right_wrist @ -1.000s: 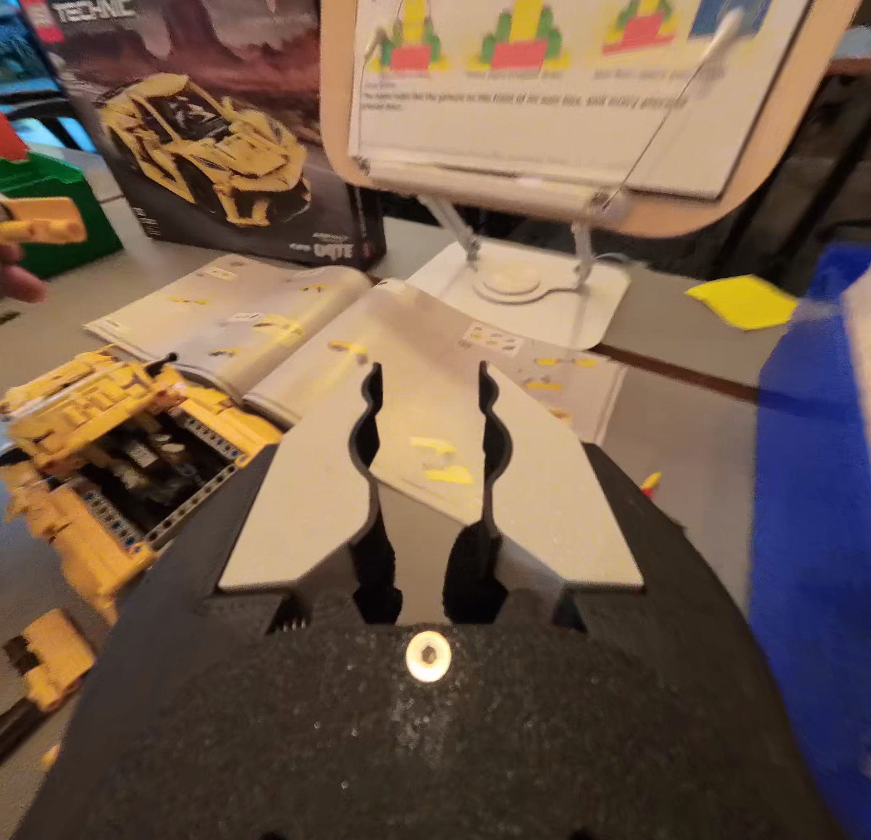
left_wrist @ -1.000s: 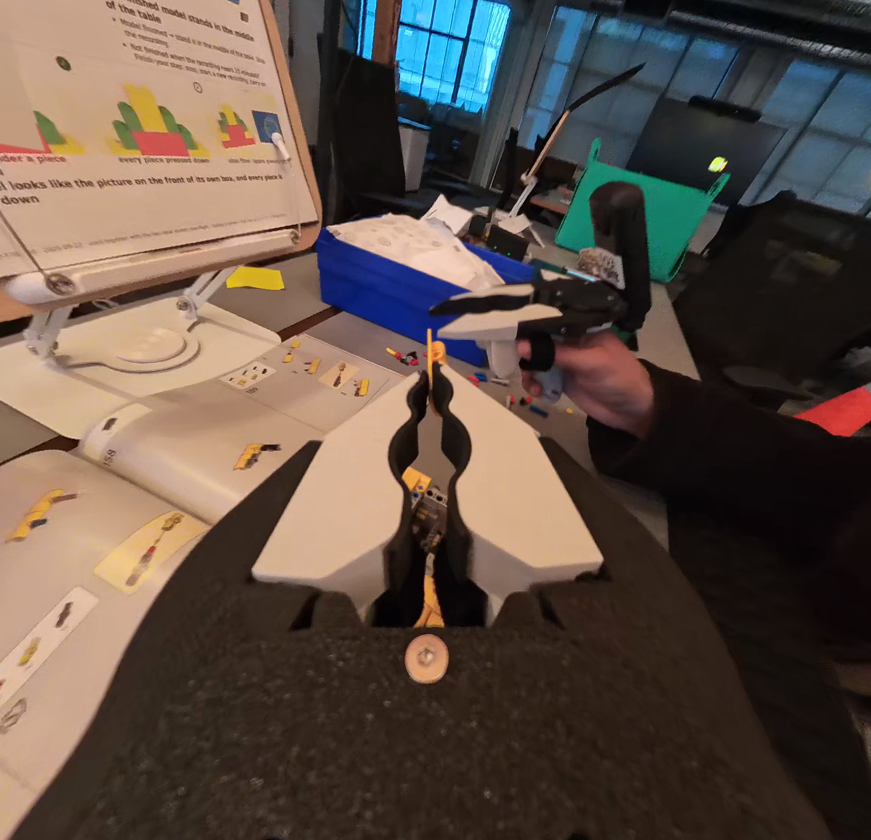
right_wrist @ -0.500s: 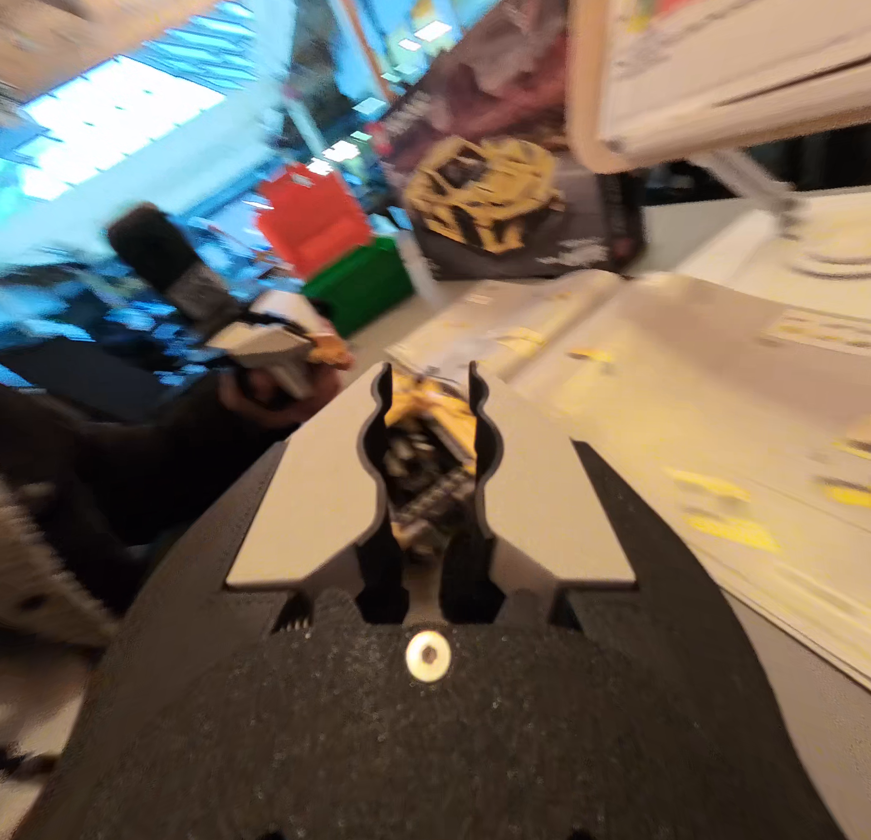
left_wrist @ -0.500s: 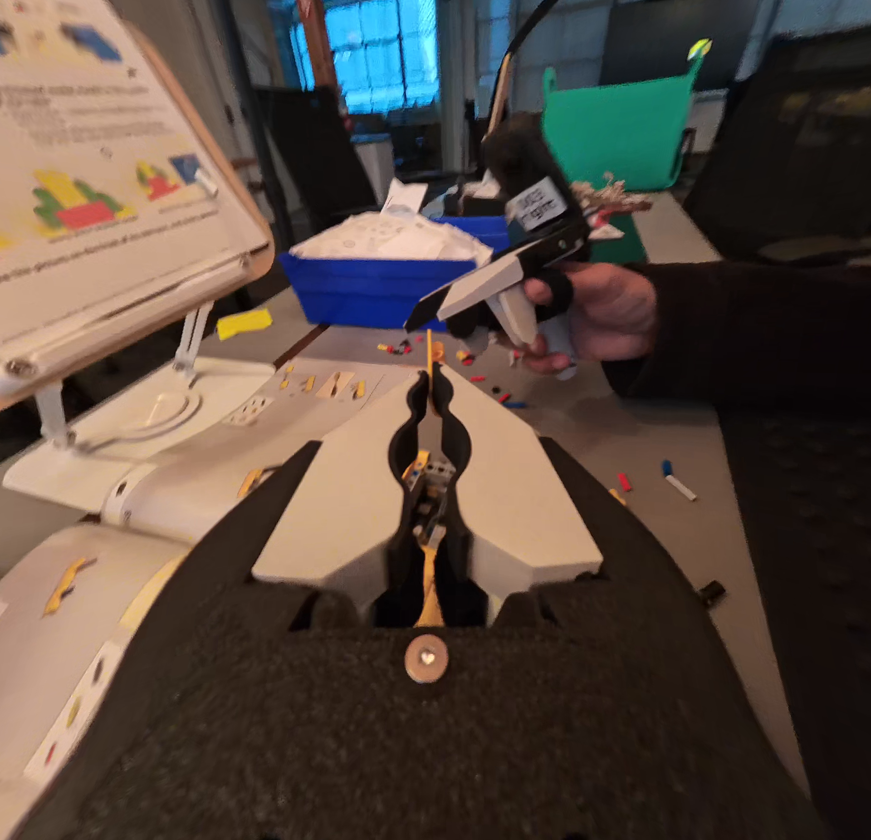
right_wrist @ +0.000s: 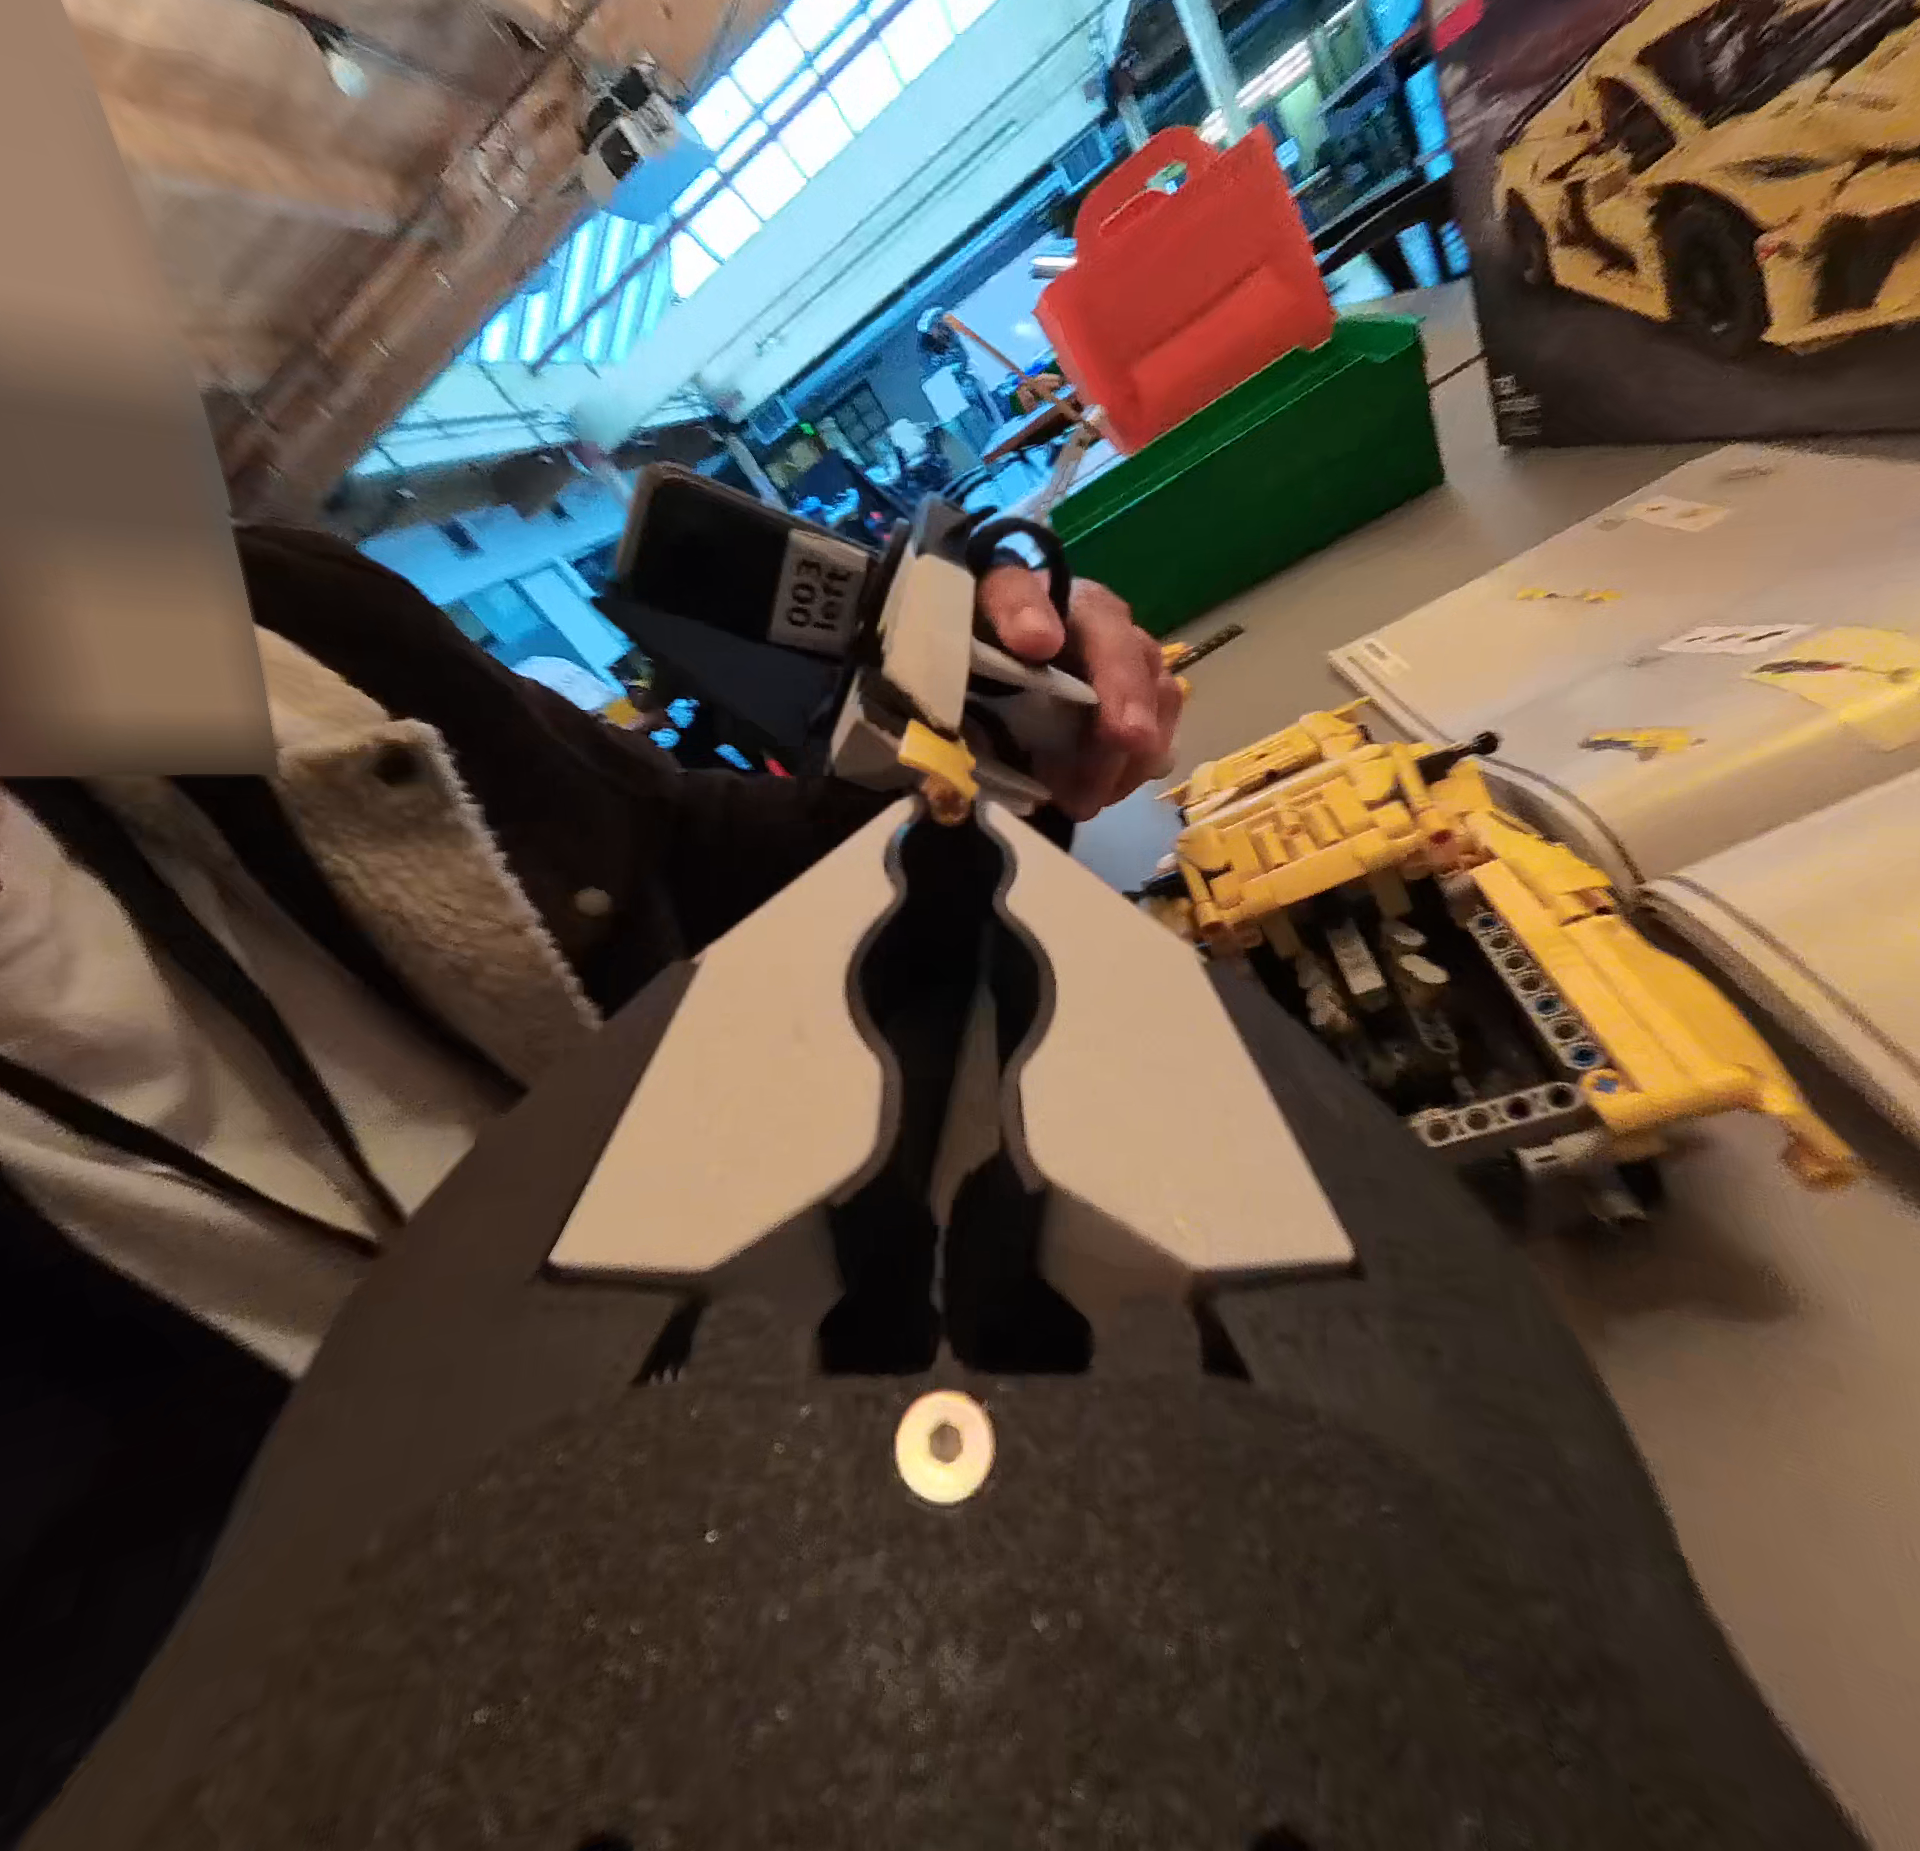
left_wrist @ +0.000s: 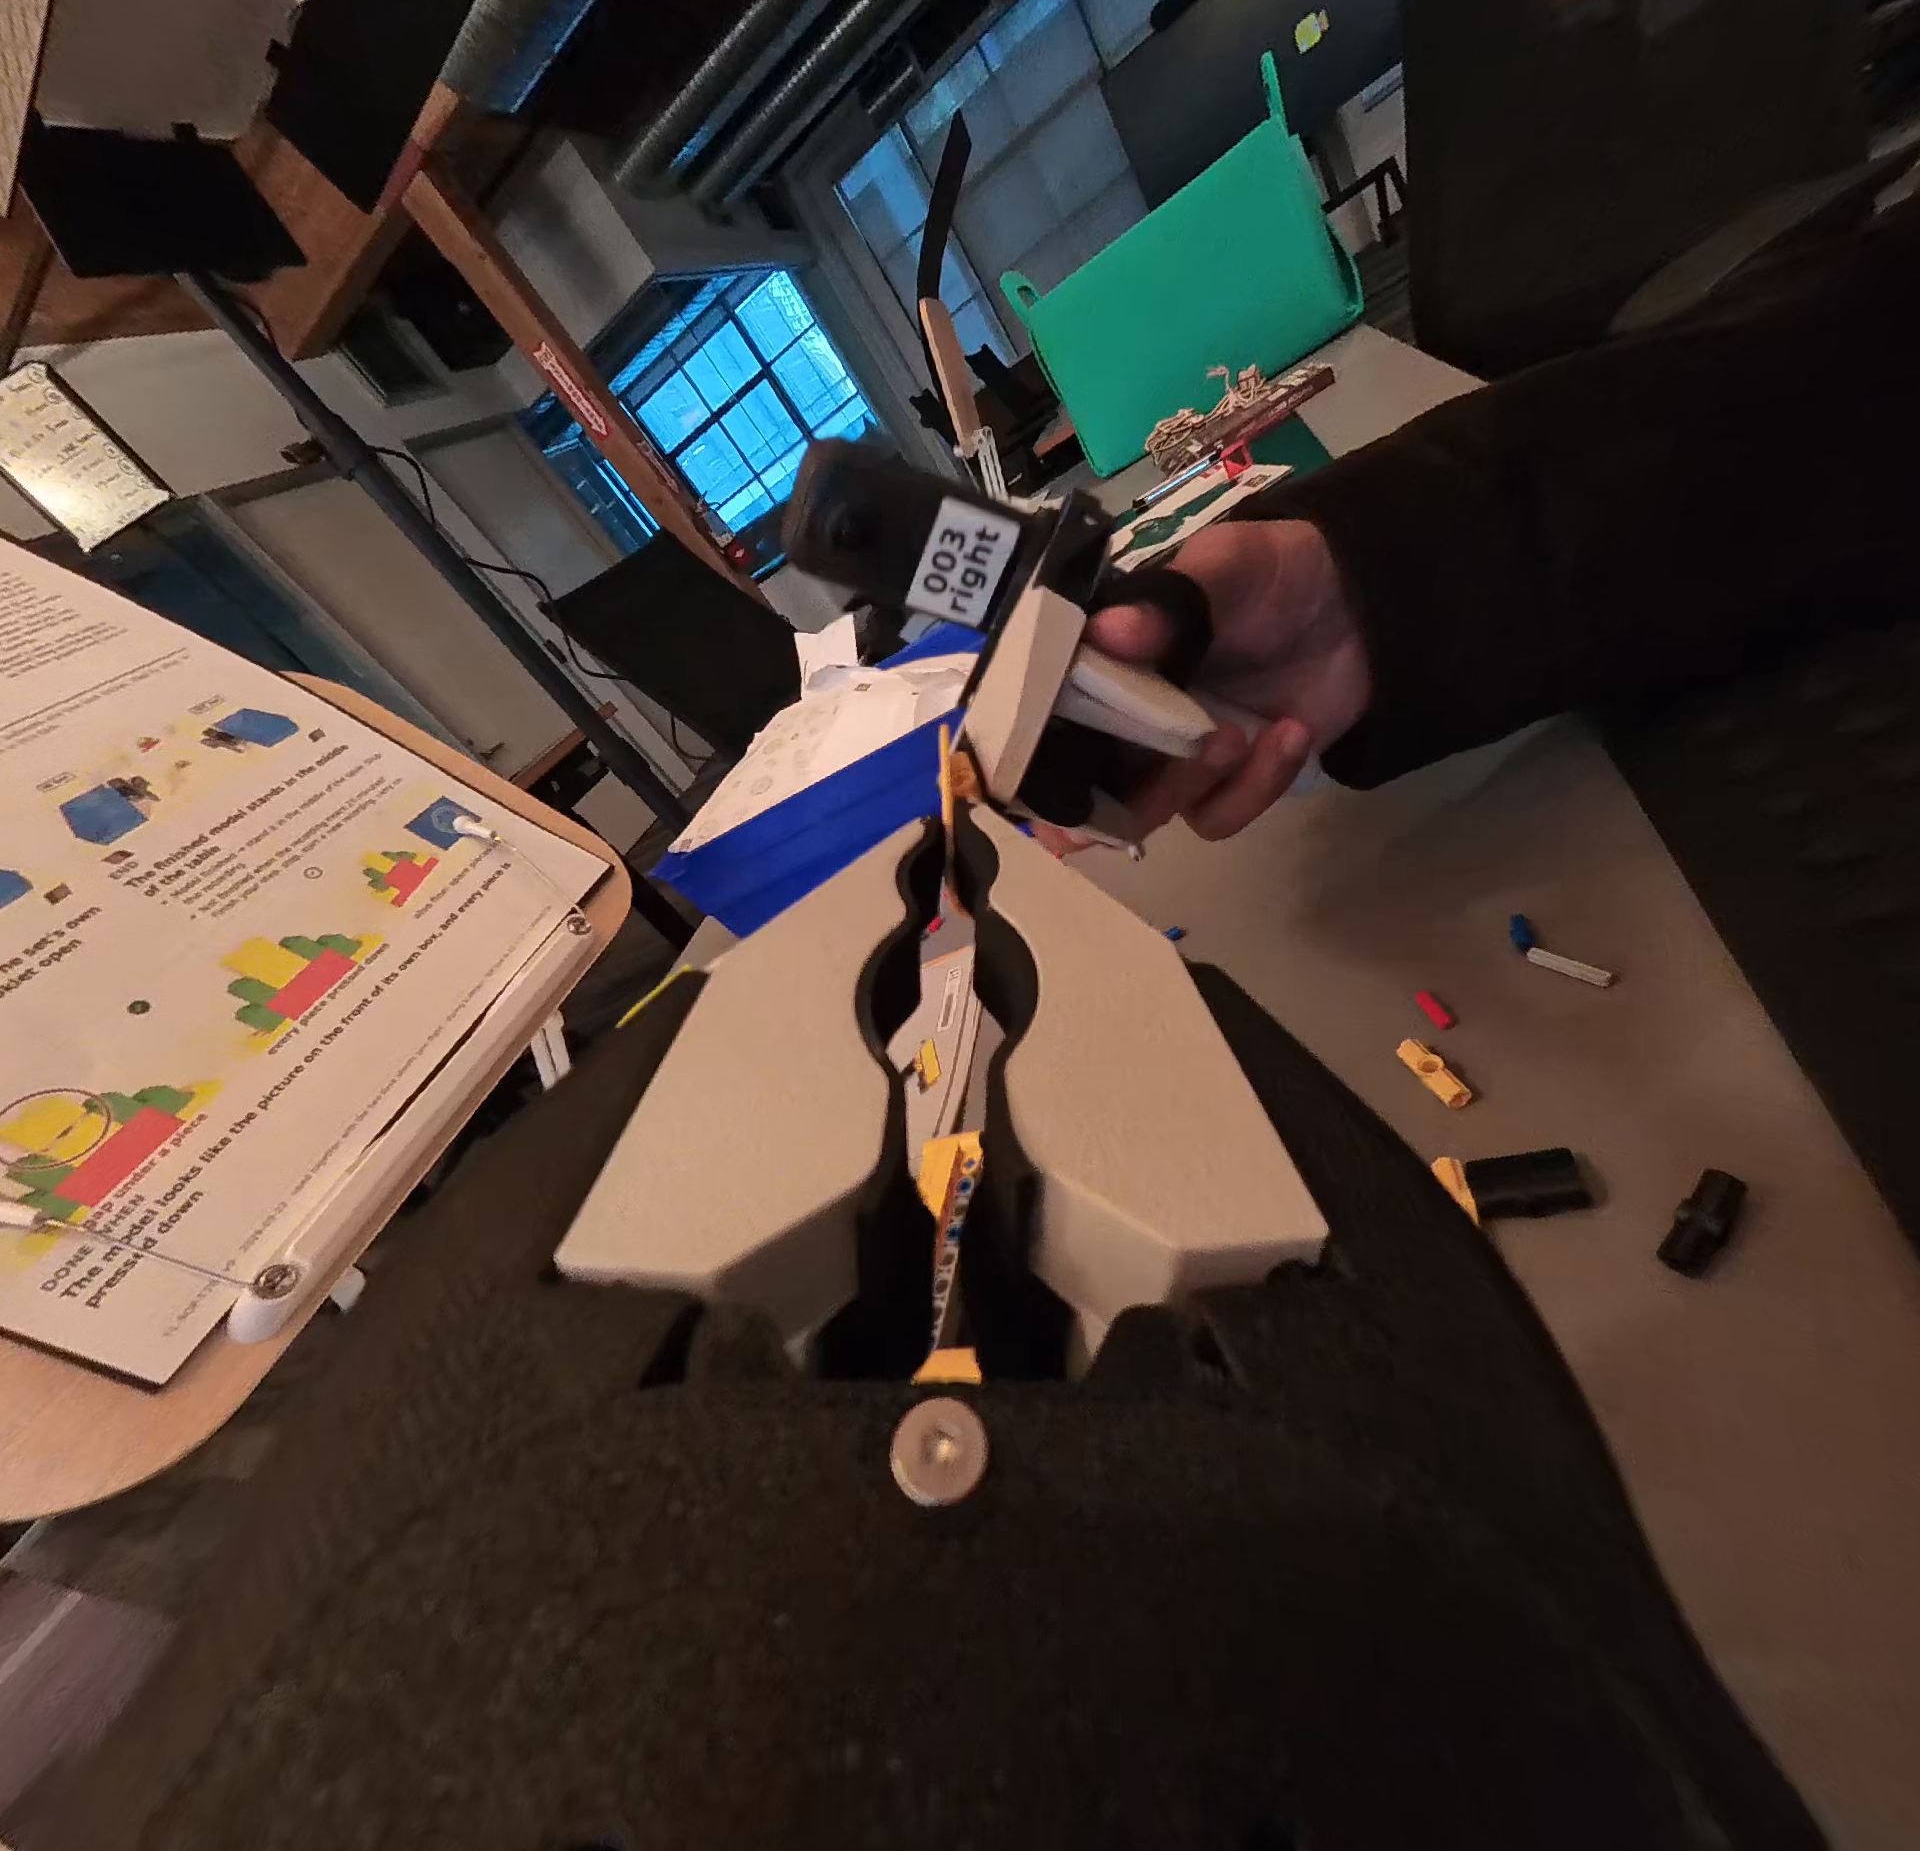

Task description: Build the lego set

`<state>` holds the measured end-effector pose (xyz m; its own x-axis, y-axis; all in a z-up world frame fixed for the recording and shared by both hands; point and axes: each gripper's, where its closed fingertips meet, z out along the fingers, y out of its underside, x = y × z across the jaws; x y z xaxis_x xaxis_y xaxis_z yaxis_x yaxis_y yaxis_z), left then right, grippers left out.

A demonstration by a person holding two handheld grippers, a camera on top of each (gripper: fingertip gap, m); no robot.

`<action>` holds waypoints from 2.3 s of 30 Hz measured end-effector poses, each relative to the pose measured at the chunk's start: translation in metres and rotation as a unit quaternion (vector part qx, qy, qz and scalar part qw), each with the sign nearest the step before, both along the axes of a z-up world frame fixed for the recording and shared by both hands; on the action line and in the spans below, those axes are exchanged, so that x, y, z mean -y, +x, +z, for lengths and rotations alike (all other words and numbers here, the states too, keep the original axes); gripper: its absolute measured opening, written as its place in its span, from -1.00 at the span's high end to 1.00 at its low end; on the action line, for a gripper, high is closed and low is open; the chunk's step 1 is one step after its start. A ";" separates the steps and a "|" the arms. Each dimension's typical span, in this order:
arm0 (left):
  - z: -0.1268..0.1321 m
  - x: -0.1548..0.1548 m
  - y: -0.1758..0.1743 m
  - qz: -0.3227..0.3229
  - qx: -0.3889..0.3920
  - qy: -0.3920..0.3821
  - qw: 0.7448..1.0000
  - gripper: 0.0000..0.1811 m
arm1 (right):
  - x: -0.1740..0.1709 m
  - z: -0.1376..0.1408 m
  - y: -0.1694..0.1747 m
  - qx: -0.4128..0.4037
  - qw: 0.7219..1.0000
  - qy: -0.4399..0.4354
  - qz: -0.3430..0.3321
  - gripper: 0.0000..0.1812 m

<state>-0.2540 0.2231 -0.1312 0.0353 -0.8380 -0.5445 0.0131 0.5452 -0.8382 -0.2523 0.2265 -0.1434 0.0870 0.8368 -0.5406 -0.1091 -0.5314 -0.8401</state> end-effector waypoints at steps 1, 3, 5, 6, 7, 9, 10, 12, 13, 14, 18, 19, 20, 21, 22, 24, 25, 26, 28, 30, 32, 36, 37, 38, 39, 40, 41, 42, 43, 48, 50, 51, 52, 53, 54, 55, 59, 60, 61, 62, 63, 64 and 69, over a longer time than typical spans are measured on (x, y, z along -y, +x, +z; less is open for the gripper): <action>0.000 -0.001 0.000 0.003 -0.001 0.000 1.000 0.99 | -0.001 0.001 0.001 0.006 1.000 0.013 -0.011 0.93; 0.001 0.000 0.000 0.003 0.001 -0.001 1.000 0.99 | -0.001 0.002 0.000 0.015 0.999 0.037 -0.017 0.94; 0.005 0.002 -0.001 0.000 0.007 0.003 1.000 0.99 | 0.001 0.007 -0.001 0.012 0.998 0.062 -0.021 0.94; 0.006 0.003 -0.002 0.000 0.008 0.013 1.000 0.99 | 0.002 0.008 -0.002 0.006 0.998 0.058 -0.019 0.92; 0.005 0.002 -0.003 0.005 0.004 0.027 1.000 0.99 | 0.004 0.009 -0.003 -0.002 0.999 0.043 -0.010 0.84; 0.003 0.001 -0.003 0.018 -0.002 0.063 0.998 0.99 | 0.005 0.010 -0.003 -0.025 1.000 -0.004 0.015 0.75; 0.001 0.001 -0.003 0.020 -0.007 0.077 0.997 0.99 | 0.005 0.008 -0.003 -0.028 0.999 -0.023 0.021 0.77; -0.002 0.004 -0.002 0.023 -0.011 0.101 0.995 0.99 | 0.004 0.007 -0.003 -0.032 0.999 -0.032 0.025 0.82; -0.003 0.005 -0.001 0.022 -0.015 0.111 0.993 0.99 | 0.004 0.007 -0.003 -0.037 0.998 -0.035 0.023 0.82; -0.005 0.005 -0.001 0.027 -0.019 0.121 0.992 0.99 | 0.002 0.007 -0.002 -0.037 0.998 -0.045 0.021 0.82; -0.010 -0.001 0.001 0.048 -0.031 0.109 0.992 0.99 | -0.005 0.001 0.000 -0.007 1.000 -0.019 -0.008 0.84; -0.011 -0.004 0.002 0.054 -0.035 0.079 0.995 0.98 | -0.007 0.000 0.001 0.006 1.000 0.001 -0.024 0.84; -0.010 -0.006 0.003 0.057 -0.036 0.046 0.997 0.97 | -0.008 0.001 0.002 0.016 0.999 0.022 -0.035 0.84; -0.008 -0.008 0.003 0.058 -0.033 0.010 0.998 0.96 | -0.009 0.003 0.003 0.024 0.997 0.048 -0.047 0.84; -0.006 -0.009 0.004 0.058 -0.028 -0.030 0.997 0.95 | -0.010 0.006 0.004 0.033 0.995 0.077 -0.062 0.84; 0.003 -0.016 0.002 0.063 0.000 -0.131 0.989 0.89 | -0.015 0.014 0.009 0.053 0.980 0.152 -0.113 0.84; 0.006 -0.022 0.001 0.066 0.010 -0.190 0.979 0.84 | -0.018 0.017 0.013 0.072 0.967 0.199 -0.142 0.84; 0.007 -0.026 0.001 0.059 0.015 -0.256 0.965 0.79 | -0.021 0.021 0.017 0.097 0.948 0.249 -0.174 0.84; 0.014 -0.030 0.001 0.022 0.044 -0.390 0.919 0.75 | -0.022 0.027 0.021 0.154 0.893 0.357 -0.229 0.84; 0.017 -0.031 0.002 -0.020 0.077 -0.497 0.864 0.73 | -0.022 0.033 0.022 0.210 0.820 0.452 -0.284 0.84; 0.020 -0.027 0.004 -0.062 0.097 -0.558 0.822 0.71 | -0.019 0.035 0.017 0.246 0.755 0.523 -0.309 0.84; 0.024 -0.022 0.006 -0.112 0.123 -0.632 0.757 0.71 | -0.011 0.036 0.006 0.268 0.711 0.570 -0.312 0.84; 0.024 -0.021 0.007 -0.119 0.126 -0.640 0.748 0.71 | -0.011 0.039 0.008 0.267 0.703 0.575 -0.323 0.85; 0.024 -0.021 0.007 -0.125 0.128 -0.648 0.741 0.73 | -0.011 0.042 0.009 0.265 0.696 0.580 -0.331 0.84; 0.025 -0.021 0.006 -0.129 0.133 -0.654 0.734 0.79 | -0.011 0.042 0.009 0.262 0.694 0.582 -0.332 0.84; 0.026 -0.023 0.005 -0.131 0.143 -0.659 0.727 0.83 | -0.011 0.040 0.008 0.263 0.697 0.580 -0.330 0.84; 0.027 -0.025 0.004 -0.132 0.154 -0.663 0.720 0.84 | -0.012 0.038 0.007 0.267 0.696 0.581 -0.327 0.84; 0.028 -0.026 0.003 -0.135 0.162 -0.667 0.714 0.84 | -0.011 0.037 0.005 0.270 0.692 0.586 -0.325 0.84; 0.029 -0.026 0.002 -0.140 0.166 -0.671 0.709 0.84 | -0.012 0.036 0.004 0.274 0.689 0.587 -0.324 0.84; 0.027 -0.027 0.003 -0.135 0.162 -0.668 0.713 0.92 | -0.011 0.034 -0.001 0.282 0.682 0.593 -0.322 0.85; 0.027 -0.027 0.002 -0.137 0.165 -0.671 0.709 0.92 | -0.011 0.033 -0.002 0.280 0.685 0.590 -0.322 0.84; 0.028 -0.027 0.001 -0.141 0.167 -0.674 0.706 0.92 | -0.011 0.033 -0.002 0.276 0.688 0.589 -0.323 0.84; 0.028 -0.026 0.001 -0.146 0.169 -0.676 0.703 0.92 | -0.010 0.034 -0.003 0.271 0.690 0.588 -0.324 0.84; 0.029 -0.026 0.000 -0.150 0.171 -0.676 0.701 0.93 | -0.010 0.034 -0.003 0.270 0.689 0.588 -0.327 0.84; 0.030 -0.025 0.000 -0.154 0.170 -0.675 0.702 0.93 | -0.009 0.034 -0.004 0.266 0.689 0.586 -0.332 0.83; 0.030 -0.024 0.000 -0.155 0.169 -0.671 0.705 0.93 | -0.008 0.034 -0.004 0.260 0.694 0.580 -0.340 0.83; 0.031 -0.027 -0.007 -0.145 0.158 -0.641 0.737 0.93 | -0.003 0.026 -0.011 0.213 0.797 0.480 -0.300 0.54; 0.032 -0.030 -0.010 -0.138 0.151 -0.629 0.750 0.93 | -0.001 0.026 -0.007 0.195 0.829 0.441 -0.281 0.50; 0.032 -0.032 -0.013 -0.127 0.138 -0.612 0.768 0.93 | 0.001 0.024 -0.001 0.183 0.858 0.403 -0.259 0.48; 0.030 -0.032 -0.015 -0.113 0.119 -0.592 0.789 0.93 | 0.004 0.020 0.008 0.177 0.883 0.363 -0.238 0.53; 0.029 -0.031 -0.016 -0.100 0.095 -0.568 0.811 0.93 | 0.009 0.011 0.017 0.181 0.907 0.317 -0.210 0.57; 0.026 -0.029 -0.017 -0.088 0.070 -0.543 0.832 0.93 | 0.021 -0.006 0.023 0.195 0.929 0.270 -0.159 0.67; 0.010 -0.023 -0.012 -0.039 0.008 -0.470 0.882 0.93 | 0.087 -0.115 0.060 0.357 0.931 0.073 -0.002 0.70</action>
<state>-0.2661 0.2465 -0.1210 -0.0403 -0.9189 0.3923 0.0361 -0.3937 -0.9185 -0.1919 0.1396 -0.2588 0.3829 0.8962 -0.2241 0.5029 -0.4057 -0.7632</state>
